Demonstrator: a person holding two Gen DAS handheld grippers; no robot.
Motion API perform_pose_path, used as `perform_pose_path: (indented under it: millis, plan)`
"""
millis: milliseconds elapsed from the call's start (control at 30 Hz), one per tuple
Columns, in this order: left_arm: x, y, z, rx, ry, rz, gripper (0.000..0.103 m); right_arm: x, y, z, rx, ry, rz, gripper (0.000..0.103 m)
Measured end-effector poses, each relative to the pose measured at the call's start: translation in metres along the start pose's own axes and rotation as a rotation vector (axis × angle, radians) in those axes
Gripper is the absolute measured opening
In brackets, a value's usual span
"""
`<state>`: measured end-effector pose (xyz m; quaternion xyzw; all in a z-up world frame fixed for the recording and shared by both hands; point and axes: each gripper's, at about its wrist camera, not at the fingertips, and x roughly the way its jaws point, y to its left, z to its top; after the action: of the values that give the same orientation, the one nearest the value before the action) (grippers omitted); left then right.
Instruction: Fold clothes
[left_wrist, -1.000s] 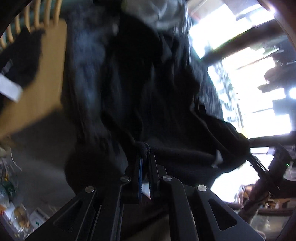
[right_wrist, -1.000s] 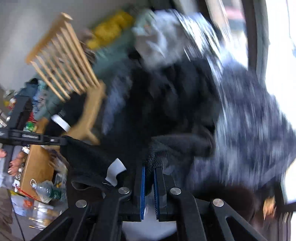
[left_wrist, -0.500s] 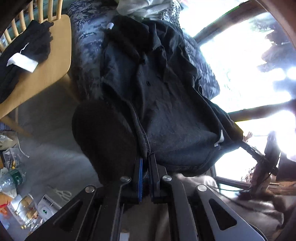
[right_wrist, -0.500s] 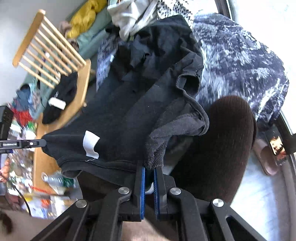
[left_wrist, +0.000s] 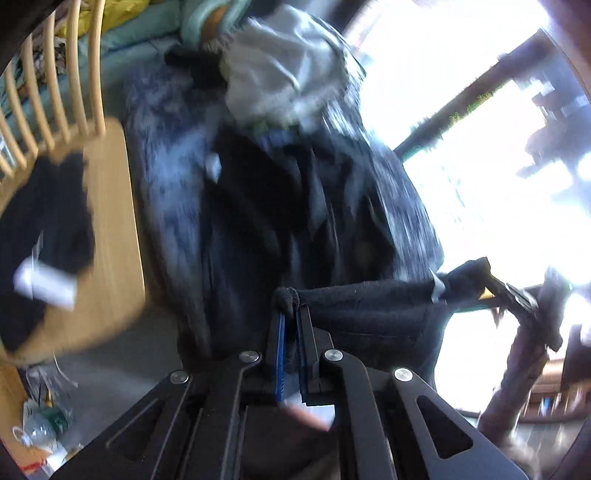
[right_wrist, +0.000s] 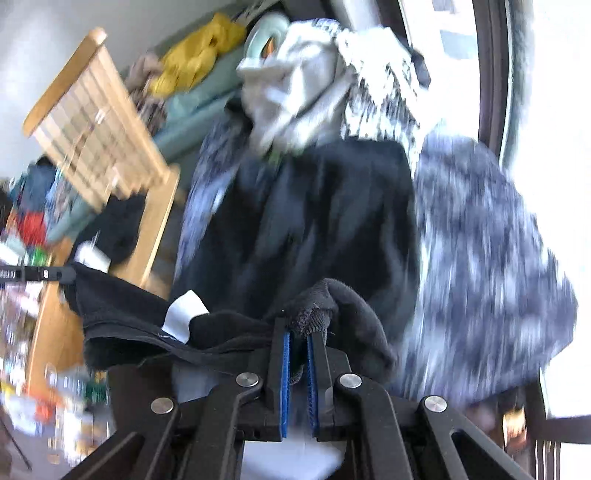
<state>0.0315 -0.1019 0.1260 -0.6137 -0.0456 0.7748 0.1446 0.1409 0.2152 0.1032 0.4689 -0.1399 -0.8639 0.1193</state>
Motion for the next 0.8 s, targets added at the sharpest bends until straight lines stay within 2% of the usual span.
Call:
perform_pose_path:
  millis: [133,267,333,400,500,567,600,667,700,733,767,800]
  plan:
    - [0.045,0.005,0.108,-0.080,-0.033,0.079,0.005,0.061,-0.018,0.101,0.020,-0.029,-0.046,0.006]
    - [0.109,0.009,0.187,-0.123,0.030,0.152,0.005,0.138,-0.036,0.171,0.041,0.000,-0.080,0.006]
    - [0.141,0.016,0.212,-0.148,0.086,0.197,0.005,0.177,-0.049,0.194,0.066,0.041,-0.084,0.006]
    - [0.170,0.024,0.228,-0.169,0.140,0.230,0.005,0.212,-0.061,0.203,0.086,0.086,-0.096,0.006]
    - [0.202,0.037,0.237,-0.197,0.215,0.232,0.006,0.253,-0.079,0.208,0.124,0.139,-0.108,0.006]
    - [0.215,0.044,0.239,-0.217,0.273,0.238,0.010,0.266,-0.091,0.206,0.156,0.158,-0.105,0.007]
    - [0.218,0.047,0.240,-0.237,0.290,0.240,0.014,0.271,-0.096,0.206,0.172,0.163,-0.095,0.008]
    - [0.214,0.049,0.243,-0.253,0.295,0.223,0.024,0.273,-0.104,0.206,0.207,0.176,-0.071,0.019]
    - [0.207,0.051,0.245,-0.255,0.281,0.215,0.035,0.270,-0.107,0.207,0.221,0.172,-0.054,0.022]
    - [0.197,0.053,0.246,-0.264,0.259,0.212,0.051,0.266,-0.109,0.208,0.233,0.166,-0.036,0.030]
    - [0.185,0.056,0.246,-0.277,0.230,0.208,0.060,0.260,-0.111,0.210,0.248,0.150,-0.006,0.039]
    - [0.170,0.058,0.244,-0.287,0.195,0.196,0.075,0.252,-0.114,0.211,0.264,0.131,0.028,0.042]
